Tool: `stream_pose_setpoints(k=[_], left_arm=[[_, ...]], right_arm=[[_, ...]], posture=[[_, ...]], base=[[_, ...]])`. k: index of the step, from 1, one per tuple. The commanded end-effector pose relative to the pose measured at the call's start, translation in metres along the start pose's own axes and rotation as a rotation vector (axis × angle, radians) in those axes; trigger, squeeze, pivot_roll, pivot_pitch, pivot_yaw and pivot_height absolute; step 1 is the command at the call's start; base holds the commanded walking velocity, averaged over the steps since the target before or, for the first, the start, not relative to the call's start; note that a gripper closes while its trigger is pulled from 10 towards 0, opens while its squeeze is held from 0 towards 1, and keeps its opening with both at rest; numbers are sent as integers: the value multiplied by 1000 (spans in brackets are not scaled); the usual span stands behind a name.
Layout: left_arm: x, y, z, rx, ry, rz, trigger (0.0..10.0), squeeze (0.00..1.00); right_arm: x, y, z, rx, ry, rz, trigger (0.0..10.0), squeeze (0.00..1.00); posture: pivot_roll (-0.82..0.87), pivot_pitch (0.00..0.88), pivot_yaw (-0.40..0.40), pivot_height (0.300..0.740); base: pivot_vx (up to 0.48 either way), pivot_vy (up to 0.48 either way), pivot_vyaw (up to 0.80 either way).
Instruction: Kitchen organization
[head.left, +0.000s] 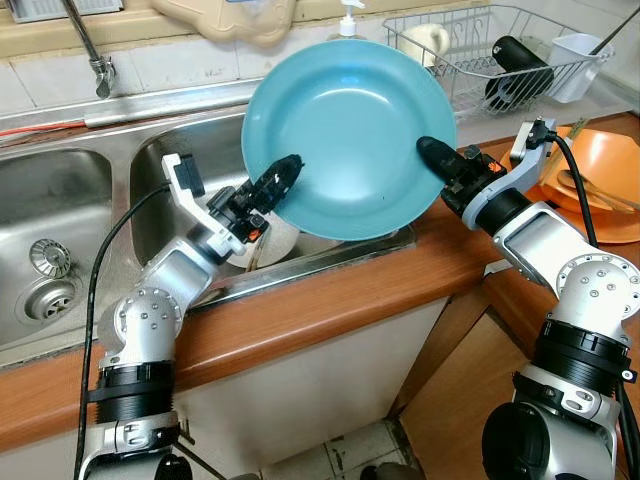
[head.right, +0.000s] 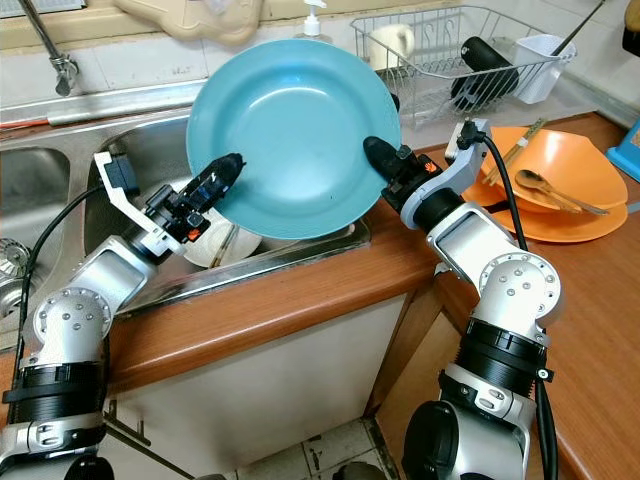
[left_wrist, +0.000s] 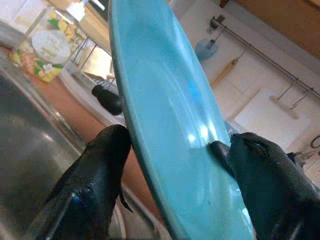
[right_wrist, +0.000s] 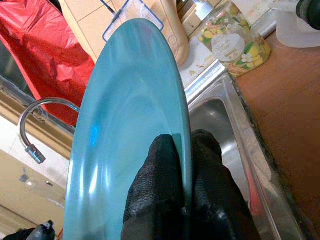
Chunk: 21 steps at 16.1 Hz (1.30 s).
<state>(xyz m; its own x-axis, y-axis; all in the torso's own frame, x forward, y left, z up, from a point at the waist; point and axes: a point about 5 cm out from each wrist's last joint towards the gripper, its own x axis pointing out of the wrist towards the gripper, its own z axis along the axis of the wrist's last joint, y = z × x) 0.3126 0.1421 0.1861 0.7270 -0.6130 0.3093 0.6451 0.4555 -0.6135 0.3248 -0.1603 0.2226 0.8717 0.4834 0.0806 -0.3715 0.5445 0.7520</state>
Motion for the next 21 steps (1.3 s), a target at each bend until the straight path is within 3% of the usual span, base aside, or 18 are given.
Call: stream_pose_setpoints(k=[1,10,11,12,13,19,20,21], left_arm=[[4,-8,0,11,6,-46,0,0],[2,-4,-1,-20,-3,-17,0,0],[2,-3,-1,-22,-3,-9,0,0],[1,0,-2,-26,3,15,0,0],[1,2,-3,-28,4,30,0,0],[1,12,-3,-46,7,107,0,0],[2,13,0,-58,-14,110,0,0],[1,15,3,-76,-42,117,0,0]], right_arm=[[0,6,-2,-12,8,26,0,0],[0,2,-2,-36,10,4,0,0],[-1,1,-3,-40,10,0,2431,0],[-1,1,-3,-50,14,-8,9451,0],[-1,0,-4,-58,17,-17,10000,0],[1,-4,-5,-110,27,-55,10000,0],[1,-4,-5,-112,27,-48,10000,1000],[0,-4,-5,-124,31,-55,10000,1000]], posture=[[-143,0,47,740],[-142,0,52,740],[-142,0,51,740],[-142,0,51,740],[-142,0,51,740],[-142,0,52,740],[-142,0,52,740],[-143,0,54,740]], base=[[0,0,0],[0,0,0],[0,0,0],[0,0,0],[0,0,0],[0,0,0],[0,0,0],[0,0,0]])
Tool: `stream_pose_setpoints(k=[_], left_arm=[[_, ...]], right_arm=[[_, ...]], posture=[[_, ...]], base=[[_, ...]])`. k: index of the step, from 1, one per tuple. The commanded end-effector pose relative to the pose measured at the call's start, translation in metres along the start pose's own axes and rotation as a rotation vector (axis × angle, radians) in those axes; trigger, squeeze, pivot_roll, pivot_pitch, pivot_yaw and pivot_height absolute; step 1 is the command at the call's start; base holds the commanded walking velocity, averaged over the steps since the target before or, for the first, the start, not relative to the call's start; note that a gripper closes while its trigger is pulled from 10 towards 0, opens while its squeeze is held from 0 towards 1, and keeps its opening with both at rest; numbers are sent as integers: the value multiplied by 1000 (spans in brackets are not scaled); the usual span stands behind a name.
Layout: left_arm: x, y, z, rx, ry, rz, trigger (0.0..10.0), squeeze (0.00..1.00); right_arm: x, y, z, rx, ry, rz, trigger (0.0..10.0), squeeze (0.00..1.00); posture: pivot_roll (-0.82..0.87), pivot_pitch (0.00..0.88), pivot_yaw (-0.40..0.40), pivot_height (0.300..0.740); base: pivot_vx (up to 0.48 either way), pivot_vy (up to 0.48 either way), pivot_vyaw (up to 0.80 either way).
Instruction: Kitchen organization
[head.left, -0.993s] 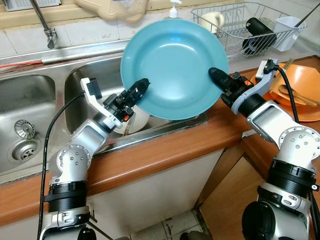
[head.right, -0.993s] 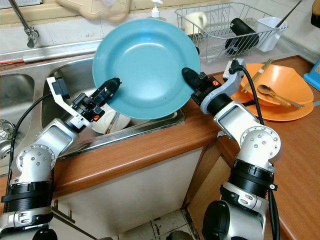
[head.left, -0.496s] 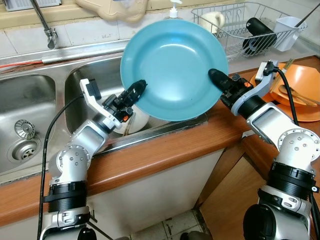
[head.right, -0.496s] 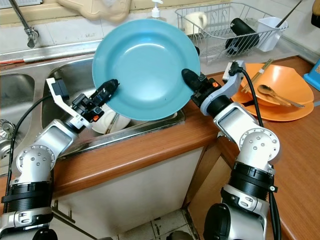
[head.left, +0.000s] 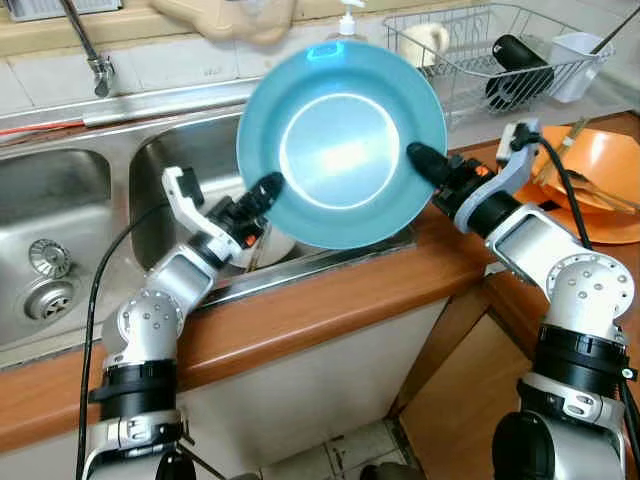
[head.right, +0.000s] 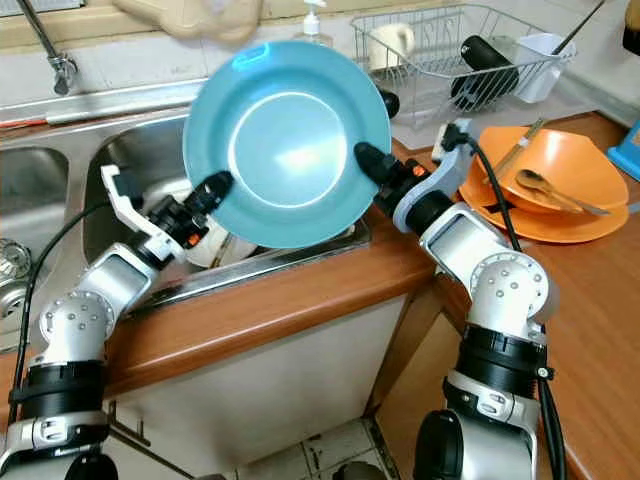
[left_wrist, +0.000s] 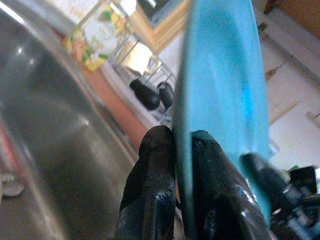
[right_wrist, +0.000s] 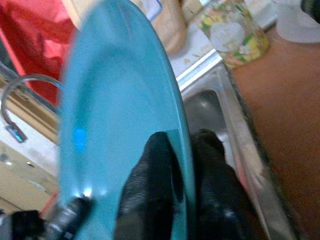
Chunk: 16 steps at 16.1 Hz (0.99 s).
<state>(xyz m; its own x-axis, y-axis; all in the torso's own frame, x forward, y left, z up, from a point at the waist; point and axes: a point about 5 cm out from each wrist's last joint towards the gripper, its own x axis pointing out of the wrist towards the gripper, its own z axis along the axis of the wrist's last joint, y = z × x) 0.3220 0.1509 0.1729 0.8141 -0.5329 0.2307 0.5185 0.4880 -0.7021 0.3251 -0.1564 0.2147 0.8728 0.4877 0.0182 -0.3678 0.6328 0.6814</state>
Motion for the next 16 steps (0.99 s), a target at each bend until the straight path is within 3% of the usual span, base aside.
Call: stream_pose_setpoints(k=[1,2,3,6,7,8,10,13,16], left_arm=[[3,-1,9,-26,-47,-13,0,0],[1,2,13,-43,-72,-2,0,0],[-2,6,23,-72,-126,13,0,0],[-10,15,45,-90,-217,49,0,0],[-13,19,53,-89,-249,72,0,0],[-18,25,61,-63,-275,111,0,0],[-21,32,65,24,-265,188,0,0],[-20,45,65,273,-167,381,0,0],[-16,54,63,372,-91,529,0,0]], right_arm=[[-2,-2,3,-35,-12,-36,10000,1000],[-3,-4,3,-43,-11,-48,10000,584],[-4,-6,3,-54,-5,-57,10000,0],[-7,-10,4,-83,7,-67,10000,0],[-8,-10,4,-130,27,-68,10000,0],[-9,-7,0,-252,75,-67,10000,0],[-7,4,-4,-388,109,-19,10000,0],[-5,16,-12,-592,180,25,10000,0],[-7,24,-23,-715,261,89,10000,0]], posture=[[-144,0,54,740],[-144,0,54,740],[-144,0,53,740],[-144,0,52,740],[-143,0,52,740],[-144,0,52,740],[-143,0,52,740],[-142,0,47,740],[-141,0,42,740]], base=[[0,0,0],[0,0,0],[0,0,0],[0,0,0],[0,0,0],[0,0,0],[0,0,0],[0,0,0],[0,0,0]])
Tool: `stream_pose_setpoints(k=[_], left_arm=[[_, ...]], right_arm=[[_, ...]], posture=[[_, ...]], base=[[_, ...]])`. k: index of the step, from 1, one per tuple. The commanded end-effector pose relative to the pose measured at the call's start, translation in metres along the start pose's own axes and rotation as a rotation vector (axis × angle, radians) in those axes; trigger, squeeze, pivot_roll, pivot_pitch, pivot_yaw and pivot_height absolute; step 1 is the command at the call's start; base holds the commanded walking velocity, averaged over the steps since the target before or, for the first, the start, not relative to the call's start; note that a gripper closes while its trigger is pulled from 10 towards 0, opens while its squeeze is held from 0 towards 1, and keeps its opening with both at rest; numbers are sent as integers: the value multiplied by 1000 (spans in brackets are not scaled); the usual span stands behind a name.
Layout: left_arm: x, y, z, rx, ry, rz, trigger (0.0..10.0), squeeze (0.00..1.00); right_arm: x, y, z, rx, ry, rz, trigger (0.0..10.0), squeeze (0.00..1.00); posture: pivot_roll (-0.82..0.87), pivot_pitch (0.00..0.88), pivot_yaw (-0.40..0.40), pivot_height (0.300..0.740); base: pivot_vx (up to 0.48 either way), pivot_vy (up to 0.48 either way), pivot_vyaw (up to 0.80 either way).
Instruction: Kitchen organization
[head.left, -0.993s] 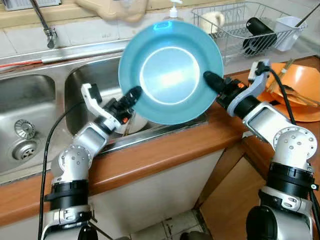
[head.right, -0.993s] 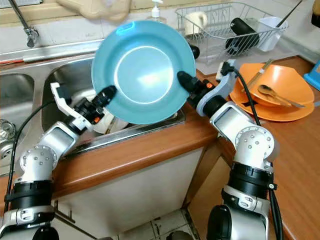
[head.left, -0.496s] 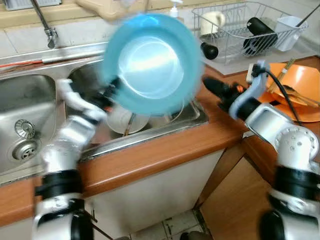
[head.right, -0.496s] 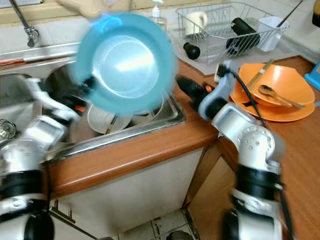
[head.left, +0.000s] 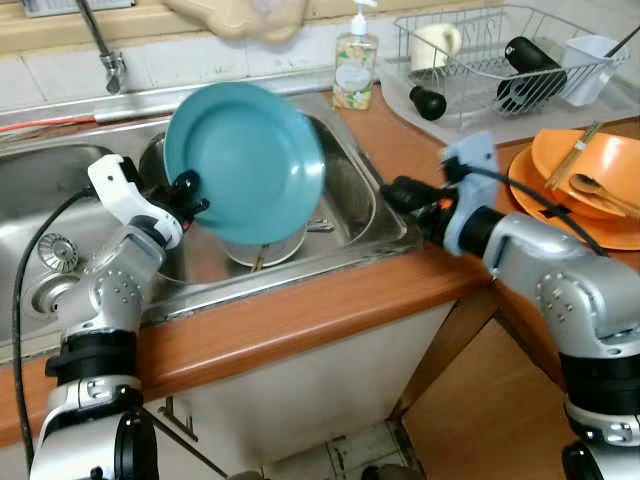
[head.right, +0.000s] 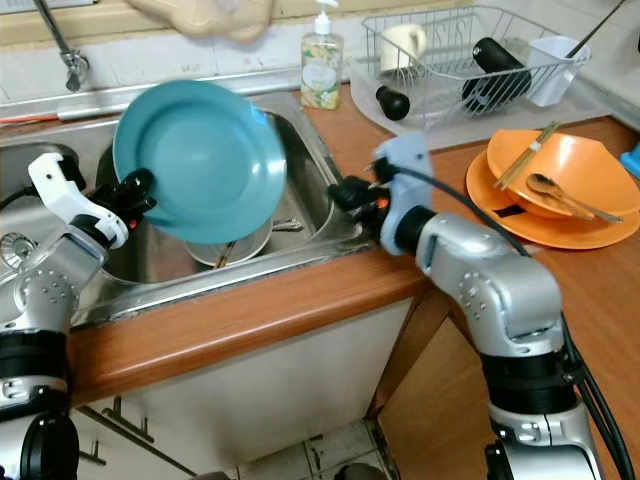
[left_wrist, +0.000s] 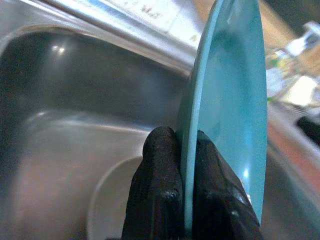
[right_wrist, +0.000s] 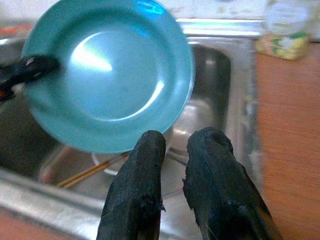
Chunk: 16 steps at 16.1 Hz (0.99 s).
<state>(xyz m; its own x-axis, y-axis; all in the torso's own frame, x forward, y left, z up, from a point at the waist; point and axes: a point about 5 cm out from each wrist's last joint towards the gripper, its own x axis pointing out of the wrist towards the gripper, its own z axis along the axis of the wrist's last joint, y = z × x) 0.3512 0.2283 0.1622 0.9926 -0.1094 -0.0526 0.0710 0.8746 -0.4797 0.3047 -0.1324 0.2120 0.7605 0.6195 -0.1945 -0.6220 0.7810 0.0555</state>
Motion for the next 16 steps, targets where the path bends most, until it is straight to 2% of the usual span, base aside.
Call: stream_pose_setpoints(k=[1,3,7,8,9,10,12,14,15,16], left_arm=[[6,-1,9,41,-18,37,0,0],[15,0,1,49,39,87,0,0],[24,-3,-21,32,184,136,0,0],[28,-4,-26,34,215,146,3647,0],[30,-6,-28,44,234,142,3647,0],[31,-8,-31,58,260,153,10000,0],[33,-8,-38,65,330,176,10000,0],[34,-8,-39,66,340,188,10000,0],[34,-7,-40,64,346,192,10000,1000],[34,-7,-40,57,348,193,10000,1000]], right_arm=[[0,6,0,-50,17,31,10000,0],[1,12,-6,-104,74,64,10000,0],[1,16,-12,-151,124,98,10000,0],[1,19,-14,-161,139,117,10000,0],[0,20,-14,-164,147,124,10000,0],[1,19,-15,-166,151,121,10000,0],[2,18,-17,-165,159,108,10000,0],[2,17,-18,-163,164,101,10000,0],[2,16,-18,-162,168,93,10000,0],[3,15,-19,-159,171,82,10000,0]], posture=[[-138,0,38,740],[-138,0,39,740],[-143,0,40,740],[-145,0,39,740],[-145,0,39,740],[-147,0,38,740],[-148,0,40,740],[-149,0,40,740],[-149,0,40,740],[-148,0,39,740]], base=[[0,0,0],[0,0,0],[0,0,0],[0,0,0],[0,0,0],[0,0,0],[0,0,0],[0,0,0],[0,0,0],[0,0,0]])
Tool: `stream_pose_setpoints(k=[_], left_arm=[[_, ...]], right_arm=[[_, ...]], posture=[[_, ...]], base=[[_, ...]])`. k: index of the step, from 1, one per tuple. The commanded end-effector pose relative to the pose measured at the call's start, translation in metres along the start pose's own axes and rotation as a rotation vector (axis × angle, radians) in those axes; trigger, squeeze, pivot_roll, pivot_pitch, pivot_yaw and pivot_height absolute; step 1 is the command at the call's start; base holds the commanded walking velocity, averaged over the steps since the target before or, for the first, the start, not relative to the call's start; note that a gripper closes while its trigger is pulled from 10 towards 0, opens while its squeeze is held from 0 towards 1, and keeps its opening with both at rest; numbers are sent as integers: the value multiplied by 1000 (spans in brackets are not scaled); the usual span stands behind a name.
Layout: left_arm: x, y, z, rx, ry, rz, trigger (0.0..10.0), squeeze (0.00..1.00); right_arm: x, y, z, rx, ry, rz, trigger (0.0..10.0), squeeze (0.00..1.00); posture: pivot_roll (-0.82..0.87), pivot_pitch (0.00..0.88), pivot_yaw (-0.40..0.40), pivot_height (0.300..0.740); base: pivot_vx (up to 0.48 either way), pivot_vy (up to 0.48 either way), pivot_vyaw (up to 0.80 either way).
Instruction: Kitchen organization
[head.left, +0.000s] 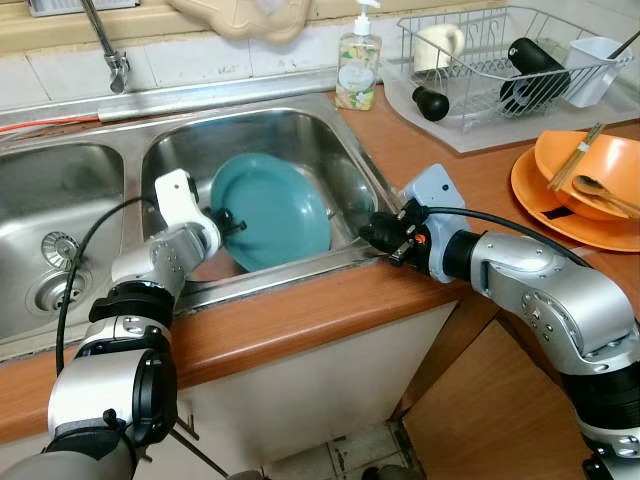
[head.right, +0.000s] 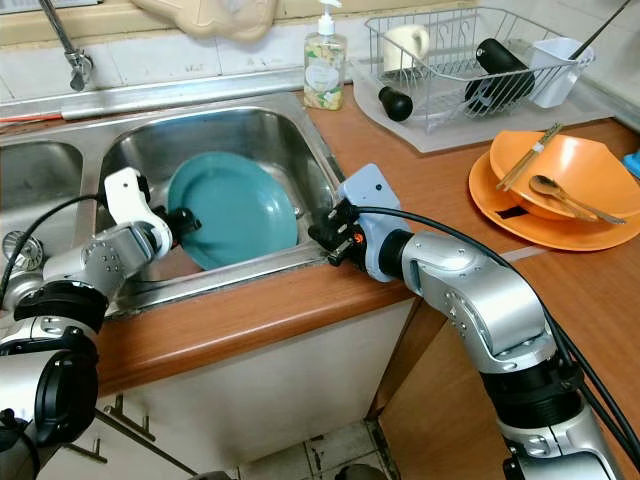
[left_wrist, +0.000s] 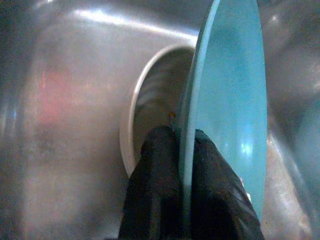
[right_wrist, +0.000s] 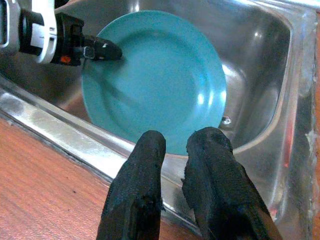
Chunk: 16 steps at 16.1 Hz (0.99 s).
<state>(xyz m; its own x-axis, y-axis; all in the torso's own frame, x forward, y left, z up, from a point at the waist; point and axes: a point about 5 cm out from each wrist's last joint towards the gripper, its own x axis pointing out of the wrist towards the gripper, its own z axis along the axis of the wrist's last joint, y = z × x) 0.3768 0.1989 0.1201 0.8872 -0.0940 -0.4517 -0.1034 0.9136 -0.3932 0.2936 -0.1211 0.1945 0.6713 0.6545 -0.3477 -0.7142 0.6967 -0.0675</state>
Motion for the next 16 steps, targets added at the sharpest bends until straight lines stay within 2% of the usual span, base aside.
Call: stream_pose_setpoints(k=[1,4,7,8,9,10,11,12,13,14,16], left_arm=[[0,-3,8,14,-18,5,10000,1000],[0,-2,8,22,-12,6,10000,1000],[-2,5,14,156,-46,68,10000,1000],[-4,8,17,231,-58,96,10000,1000],[-6,12,23,318,-98,133,10000,1000],[-7,12,26,367,-120,143,10000,1000],[-10,12,33,480,-165,161,10000,1000],[-13,6,40,540,-233,127,10000,643],[-18,-6,45,565,-316,44,10000,114],[-20,-10,45,564,-340,12,10000,0],[-27,-21,43,574,-390,-102,10000,0]], right_arm=[[1,-1,-1,-3,15,-13,10000,0],[2,-2,0,-6,15,-21,10000,0],[2,-4,-2,1,19,-47,10000,0],[2,-6,-3,5,21,-65,10000,192],[2,-12,-5,26,30,-117,10000,1000],[2,-14,-5,25,23,-131,10000,1000],[3,-18,-6,53,15,-151,10000,1000],[4,-23,-3,59,-17,-202,10000,1000],[6,-33,0,34,-55,-299,10000,1000],[6,-33,0,39,-54,-298,10000,1000],[9,-43,-2,18,-30,-391,10000,1000]], posture=[[-148,0,39,740],[-148,0,40,740],[-148,0,41,740],[-145,0,41,740],[-145,0,41,740],[-145,0,41,740],[-140,0,39,740],[-139,0,41,740],[-140,0,42,740],[-140,0,43,740],[-144,0,47,740]], base=[[0,0,0],[0,0,0],[0,0,0],[0,0,0],[0,0,0],[0,0,0],[0,0,0],[0,0,0],[0,0,0],[0,0,0],[0,0,0]])
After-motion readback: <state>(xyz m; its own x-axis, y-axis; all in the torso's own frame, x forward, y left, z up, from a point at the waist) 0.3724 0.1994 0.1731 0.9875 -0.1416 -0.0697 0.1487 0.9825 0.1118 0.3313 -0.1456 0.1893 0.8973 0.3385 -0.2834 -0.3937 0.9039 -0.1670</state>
